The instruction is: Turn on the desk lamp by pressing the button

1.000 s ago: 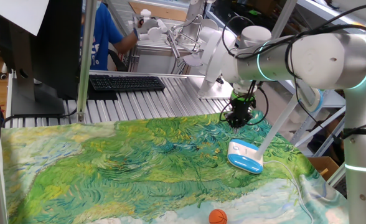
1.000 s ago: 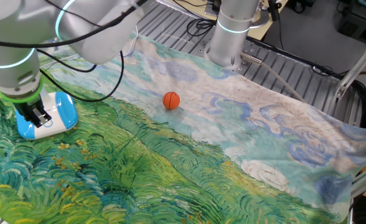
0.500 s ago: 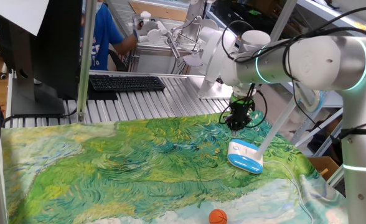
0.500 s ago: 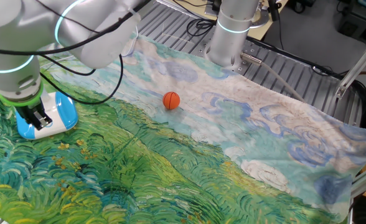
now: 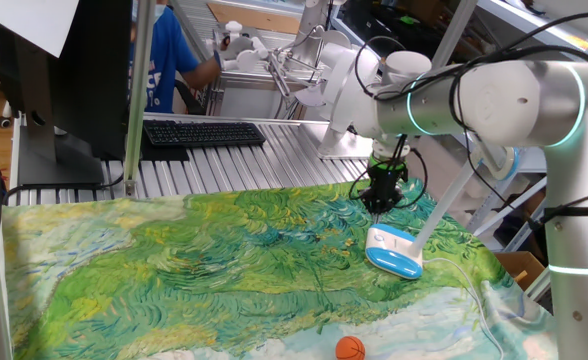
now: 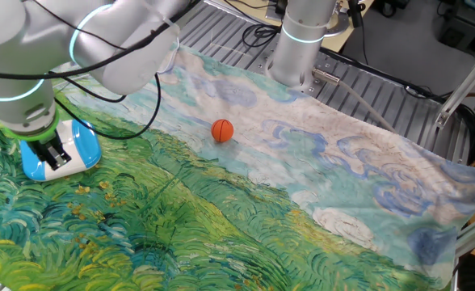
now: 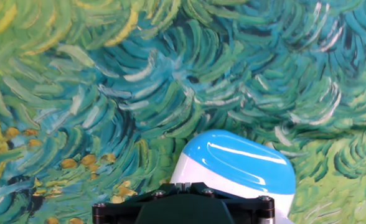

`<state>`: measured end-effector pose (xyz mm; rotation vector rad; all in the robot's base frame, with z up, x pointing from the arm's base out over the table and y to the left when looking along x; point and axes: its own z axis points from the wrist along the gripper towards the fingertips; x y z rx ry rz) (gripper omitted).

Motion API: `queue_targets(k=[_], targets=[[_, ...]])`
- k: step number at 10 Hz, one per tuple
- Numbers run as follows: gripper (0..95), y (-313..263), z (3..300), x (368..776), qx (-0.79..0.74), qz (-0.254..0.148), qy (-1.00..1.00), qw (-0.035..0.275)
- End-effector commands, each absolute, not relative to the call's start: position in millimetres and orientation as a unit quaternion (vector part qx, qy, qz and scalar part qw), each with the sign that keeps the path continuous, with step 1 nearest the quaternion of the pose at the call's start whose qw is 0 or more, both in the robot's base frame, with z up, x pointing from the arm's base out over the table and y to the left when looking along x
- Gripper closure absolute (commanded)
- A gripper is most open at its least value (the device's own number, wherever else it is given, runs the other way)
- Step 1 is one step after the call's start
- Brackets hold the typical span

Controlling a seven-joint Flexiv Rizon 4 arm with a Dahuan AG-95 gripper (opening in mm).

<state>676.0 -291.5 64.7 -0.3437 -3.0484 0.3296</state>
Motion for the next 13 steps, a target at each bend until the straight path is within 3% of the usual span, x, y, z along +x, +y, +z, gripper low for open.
queue_targets(k=[1,13], targets=[[95.0,-294.0,63.3,676.2,-0.111,0.104,-0.988,0.03],[95.0,-289.0,54.7,660.4,-0.135,0.093,-0.986,0.026]])
